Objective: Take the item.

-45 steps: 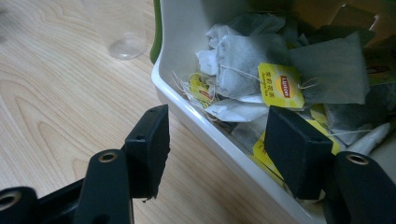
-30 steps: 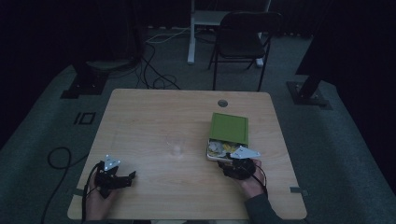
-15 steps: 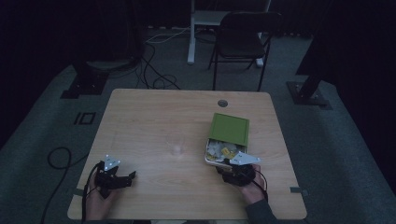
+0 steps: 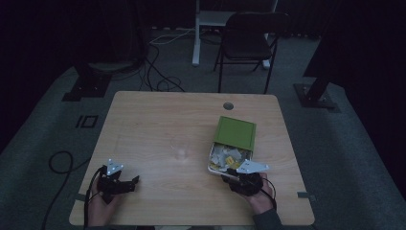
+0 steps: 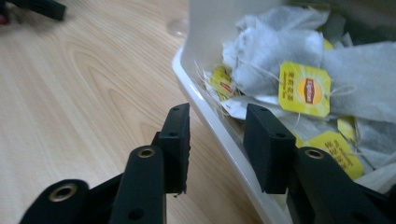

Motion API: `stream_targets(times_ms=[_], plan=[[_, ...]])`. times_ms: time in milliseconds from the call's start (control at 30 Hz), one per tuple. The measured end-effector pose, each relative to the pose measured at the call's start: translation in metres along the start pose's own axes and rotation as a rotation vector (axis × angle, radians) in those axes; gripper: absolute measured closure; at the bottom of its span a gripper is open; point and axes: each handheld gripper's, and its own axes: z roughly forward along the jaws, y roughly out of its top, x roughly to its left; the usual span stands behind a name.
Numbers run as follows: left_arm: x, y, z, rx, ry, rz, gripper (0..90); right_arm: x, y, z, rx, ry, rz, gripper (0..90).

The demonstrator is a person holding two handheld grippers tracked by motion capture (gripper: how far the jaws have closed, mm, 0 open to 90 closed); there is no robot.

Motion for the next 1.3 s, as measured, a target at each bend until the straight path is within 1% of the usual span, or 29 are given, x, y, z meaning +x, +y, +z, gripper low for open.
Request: stream_targets(times_ms=[100, 167, 233, 267, 333, 433, 500, 567, 600, 633, 667, 700, 767, 833, 900, 967, 1067, 1233, 1267, 1300], plan=[[0.0, 0.0, 0.0, 0.0, 0.0, 0.0, 10.6, 0.005, 0.006, -0.004, -0.043, -0.019, -0.006, 62.1], [0.0, 0.0, 0.0, 0.0, 0.0, 0.0, 10.7, 0.009, 0.013, -0.006, -0.076, -0.063, -0.022, 62.3], [0.0, 0.0, 0.0, 0.0, 0.001, -0.001, 10.6, 0.011, 0.017, -0.005, -0.094, -0.089, -0.025, 62.9], [0.0, 0.0, 0.0, 0.0, 0.0, -0.001, 10.7, 0.012, 0.019, -0.004, -0.101, -0.109, -0.023, 63.4], [0.0, 0.0, 0.0, 0.0, 0.001, -0.001, 10.6, 0.013, 0.022, -0.001, -0.107, -0.127, -0.01, 64.8], [0.0, 0.0, 0.0, 0.0, 0.001, -0.001, 10.7, 0.014, 0.026, 0.005, -0.105, -0.15, -0.011, 66.8], [0.0, 0.0, 0.0, 0.0, 0.001, -0.001, 10.7, 0.015, 0.026, 0.009, -0.099, -0.166, -0.01, 66.4], [0.0, 0.0, 0.0, 0.0, 0.001, -0.001, 10.6, 0.016, 0.027, 0.013, -0.09, -0.185, -0.001, 60.7], [0.0, 0.0, 0.0, 0.0, 0.001, -0.001, 10.7, 0.017, 0.028, 0.016, -0.089, -0.206, -0.004, 58.4], [0.0, 0.0, 0.0, 0.0, 0.001, -0.001, 10.6, 0.017, 0.028, 0.016, -0.089, -0.206, -0.004, 58.4], [0.0, 0.0, 0.0, 0.0, 0.001, -0.002, 10.6, 0.018, 0.028, 0.017, -0.086, -0.218, -0.006, 57.5], [0.0, 0.0, 0.0, 0.0, 0.001, -0.002, 10.7, 0.019, 0.029, 0.02, -0.074, -0.238, -0.019, 55.8], [0.0, 0.0, 0.0, 0.0, 0.001, -0.002, 10.7, 0.02, 0.03, 0.024, -0.057, -0.265, -0.033, 55.2], [0.0, 0.0, 0.0, 0.0, 0.001, -0.002, 10.7, 0.019, 0.031, 0.026, -0.049, -0.274, -0.04, 54.2], [0.0, 0.0, 0.0, 0.0, 0.002, -0.003, 10.7, 0.018, 0.031, 0.028, -0.041, -0.29, -0.036, 53.8], [0.0, 0.0, 0.0, 0.0, 0.002, -0.002, 10.7, 0.017, 0.031, 0.029, -0.035, -0.297, -0.032, 55.6], [-0.001, 0.0, 0.0, 0.0, 0.003, -0.003, 10.6, 0.016, 0.031, 0.029, -0.026, -0.305, -0.033, 61.3], [-0.001, 0.0, 0.0, 0.0, 0.003, -0.004, 10.7, 0.013, 0.033, 0.023, -0.028, -0.299, -0.024, 79.0], [-0.001, 0.0, 0.0, 0.0, 0.003, -0.004, 10.6, 0.012, 0.033, 0.022, -0.027, -0.291, -0.017, 81.5], [-0.001, 0.0, 0.0, 0.0, 0.003, -0.004, 10.6, 0.012, 0.033, 0.022, -0.027, -0.291, -0.017, 81.5]])
